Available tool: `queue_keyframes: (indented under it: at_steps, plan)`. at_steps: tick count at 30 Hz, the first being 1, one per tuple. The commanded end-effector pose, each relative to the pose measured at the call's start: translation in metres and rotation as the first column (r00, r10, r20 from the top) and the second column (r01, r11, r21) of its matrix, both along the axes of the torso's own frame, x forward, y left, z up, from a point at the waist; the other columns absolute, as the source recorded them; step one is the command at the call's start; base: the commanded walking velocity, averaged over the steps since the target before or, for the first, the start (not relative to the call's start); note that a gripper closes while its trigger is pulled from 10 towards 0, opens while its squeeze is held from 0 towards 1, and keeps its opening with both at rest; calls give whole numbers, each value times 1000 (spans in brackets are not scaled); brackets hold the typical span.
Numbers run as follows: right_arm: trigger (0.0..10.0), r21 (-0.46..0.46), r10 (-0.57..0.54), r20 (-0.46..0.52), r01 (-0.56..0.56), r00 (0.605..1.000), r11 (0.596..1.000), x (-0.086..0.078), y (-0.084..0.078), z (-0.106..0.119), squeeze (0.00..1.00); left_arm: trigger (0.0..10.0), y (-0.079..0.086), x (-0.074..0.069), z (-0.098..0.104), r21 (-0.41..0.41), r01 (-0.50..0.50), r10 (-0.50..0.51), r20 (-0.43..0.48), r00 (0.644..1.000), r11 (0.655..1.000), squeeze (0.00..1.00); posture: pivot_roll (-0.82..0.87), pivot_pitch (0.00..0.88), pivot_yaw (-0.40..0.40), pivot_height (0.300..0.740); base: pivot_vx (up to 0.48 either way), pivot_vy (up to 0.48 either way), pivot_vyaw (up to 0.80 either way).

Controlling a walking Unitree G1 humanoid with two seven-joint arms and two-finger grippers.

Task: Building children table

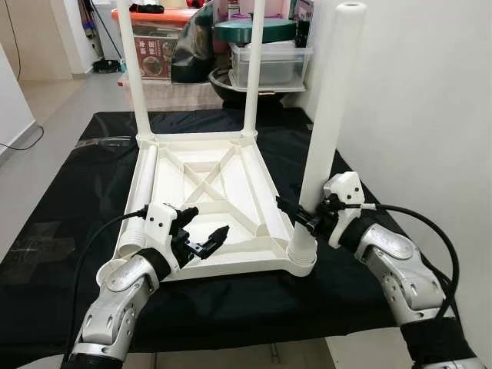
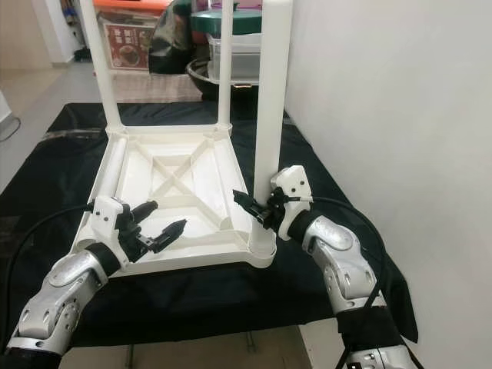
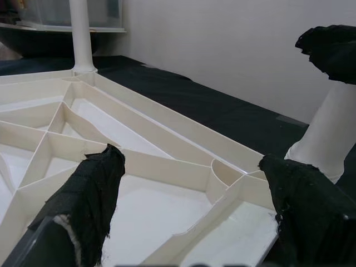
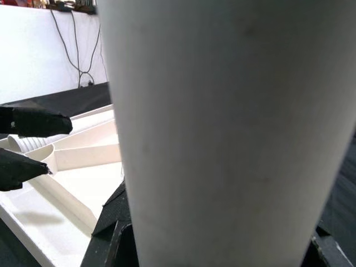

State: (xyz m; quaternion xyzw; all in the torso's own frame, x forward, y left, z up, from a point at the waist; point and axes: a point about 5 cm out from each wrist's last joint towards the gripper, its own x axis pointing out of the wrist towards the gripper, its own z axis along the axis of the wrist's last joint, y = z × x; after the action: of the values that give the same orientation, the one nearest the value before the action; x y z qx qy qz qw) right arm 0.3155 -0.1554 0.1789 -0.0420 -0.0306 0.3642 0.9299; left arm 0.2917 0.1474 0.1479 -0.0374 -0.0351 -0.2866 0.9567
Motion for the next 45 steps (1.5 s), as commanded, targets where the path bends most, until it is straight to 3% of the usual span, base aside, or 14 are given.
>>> queue_keyframes:
  at_steps: [1, 6, 8, 13, 23, 28, 29, 31, 32, 37, 40, 41, 44, 45]
  plan:
    - [0, 0, 39, -131, -39, 991, 999, -8, 14, -28, 0, 10000, 0, 0, 1, -11, -3, 3, -2, 1000, 1000, 0, 44, 0, -93, 740, 0, 0, 0]
    - [0, -48, -337, -256, 336, 906, 941, 10, 2, -43, 0, 10000, 0, 1, 1, -12, -3, 3, -5, 1000, 1000, 0, 40, 0, -97, 740, 0, 0, 0]
    - [0, -13, -616, -387, 664, 686, 747, 15, -16, -53, 0, 10000, 0, 1, 0, -15, -9, 8, -5, 1000, 1000, 0, 41, 0, -97, 740, 0, 0, 0]
    - [0, -6, -694, -472, 785, 543, 619, 4, -18, -66, 0, 10000, 1, 2, 0, -13, -14, 14, -4, 1000, 1000, 0, 40, 0, -93, 740, 0, 0, 0]
    - [0, -39, -793, -443, 875, 418, 483, -10, -14, -55, 0, 10000, 1, 3, -1, -5, -15, 14, -8, 1000, 1000, 0, 31, 0, -88, 740, 0, 0, 0]
    - [0, -55, -791, -452, 872, 413, 487, -10, -6, -53, 0, 10000, 0, 3, -1, -1, -13, 13, -12, 1000, 1000, 0, 32, 0, -86, 740, 0, 0, 0]
    - [10000, -56, -782, -453, 862, 428, 504, -10, -3, -52, 0, 10000, 0, 3, -2, 2, -12, 12, -12, 1000, 1000, 0, 32, 0, -86, 740, 0, 0, 0]
    - [10000, -42, -778, -459, 865, 429, 501, -10, -1, -50, 0, 10000, 0, 3, -2, 4, -12, 12, -12, 1000, 1000, 0, 32, 0, -86, 740, 0, 0, 0]
    - [10000, -23, -763, -458, 852, 456, 522, -10, 2, -46, 1000, 10000, 0, 3, -2, 5, -11, 12, -13, 1000, 1000, 0, 33, 0, -82, 740, 0, 0, 0]
    - [10000, 38, -741, -432, 831, 514, 554, -9, 3, -33, 1000, 10000, 1, 3, -2, 8, -9, 9, -14, 1000, 1000, 0, 27, 0, -78, 740, 0, 0, 0]
    - [10000, 217, -642, -374, 736, 669, 641, -2, 5, 0, 984, 10000, 0, 4, -2, 5, -6, 6, -12, 1000, 1000, 0, 21, 0, -76, 740, 0, 0, 0]
    - [10000, 263, -611, -343, 698, 713, 666, -1, 4, 10, 663, 10000, 0, 4, -2, 5, -7, 7, -12, 1000, 1000, 0, 21, 0, -76, 740, 0, 0, 0]
    - [10000, 290, -591, -320, 670, 740, 683, -1, 4, 17, 663, 10000, 0, 4, -2, 5, -7, 7, -12, 1000, 1000, 0, 21, 0, -76, 740, 0, 0, 0]
    - [10000, 327, -541, -275, 606, 795, 725, 0, 3, 26, 0, 10000, -1, 4, -2, 3, -7, 7, -11, 1000, 1000, 0, 18, 0, -76, 740, 0, 0, 0]
